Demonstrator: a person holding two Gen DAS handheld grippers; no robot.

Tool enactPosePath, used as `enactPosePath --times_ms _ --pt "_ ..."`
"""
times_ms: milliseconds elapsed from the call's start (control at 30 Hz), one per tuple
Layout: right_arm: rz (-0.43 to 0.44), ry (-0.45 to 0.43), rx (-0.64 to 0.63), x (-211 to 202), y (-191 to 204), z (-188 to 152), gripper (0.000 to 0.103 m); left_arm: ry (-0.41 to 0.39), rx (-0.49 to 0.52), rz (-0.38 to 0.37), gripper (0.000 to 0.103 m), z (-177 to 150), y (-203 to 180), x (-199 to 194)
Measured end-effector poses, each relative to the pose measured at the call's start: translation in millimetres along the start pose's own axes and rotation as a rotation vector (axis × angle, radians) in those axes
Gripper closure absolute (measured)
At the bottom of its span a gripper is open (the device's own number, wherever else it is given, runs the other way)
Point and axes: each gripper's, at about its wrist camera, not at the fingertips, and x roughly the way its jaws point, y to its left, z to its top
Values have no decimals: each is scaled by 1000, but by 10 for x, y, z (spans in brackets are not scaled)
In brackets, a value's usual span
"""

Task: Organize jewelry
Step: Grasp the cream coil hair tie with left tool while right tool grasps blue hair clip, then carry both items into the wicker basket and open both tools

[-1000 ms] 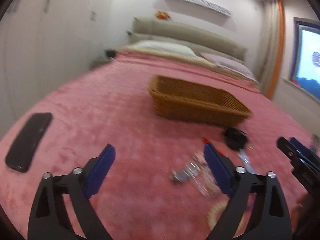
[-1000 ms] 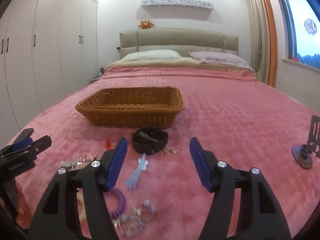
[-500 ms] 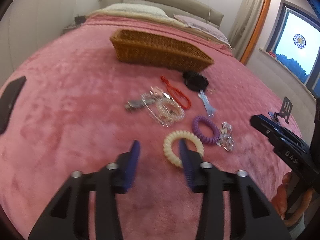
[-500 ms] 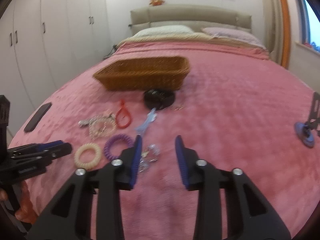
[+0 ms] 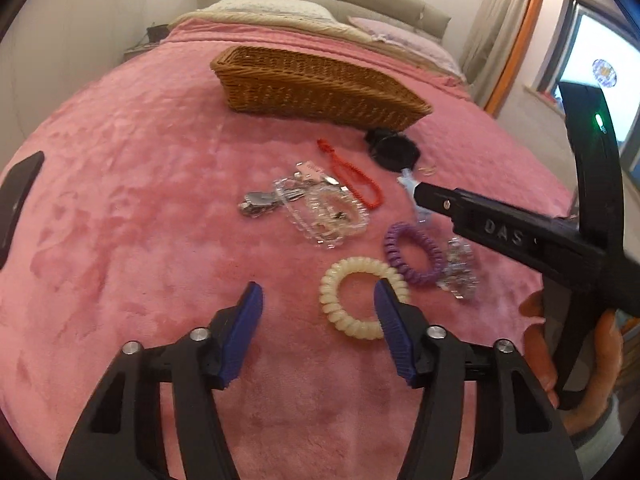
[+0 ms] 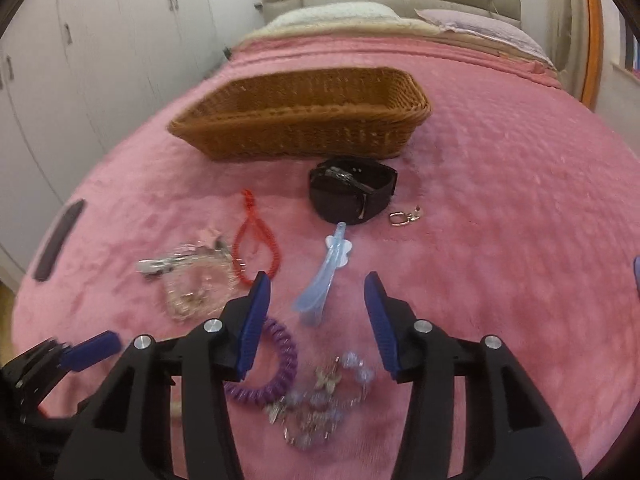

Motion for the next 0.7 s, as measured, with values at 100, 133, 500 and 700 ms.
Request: enactPosePath --times_ms 100,133,500,700 --pt "-13 47 24 161 -12 19 74 23 -9 -2 69 -26 0 53" --pt "-22 67 24 215 -11 4 86 21 -7 4 69 -32 -10 52" --pt "-50 9 52 -10 -130 -67 92 -32 -14 -25 95 -51 19 -49" --pt "-23 -95 56 -475 -161 128 92 -140 -9 -38 95 185 32 -343"
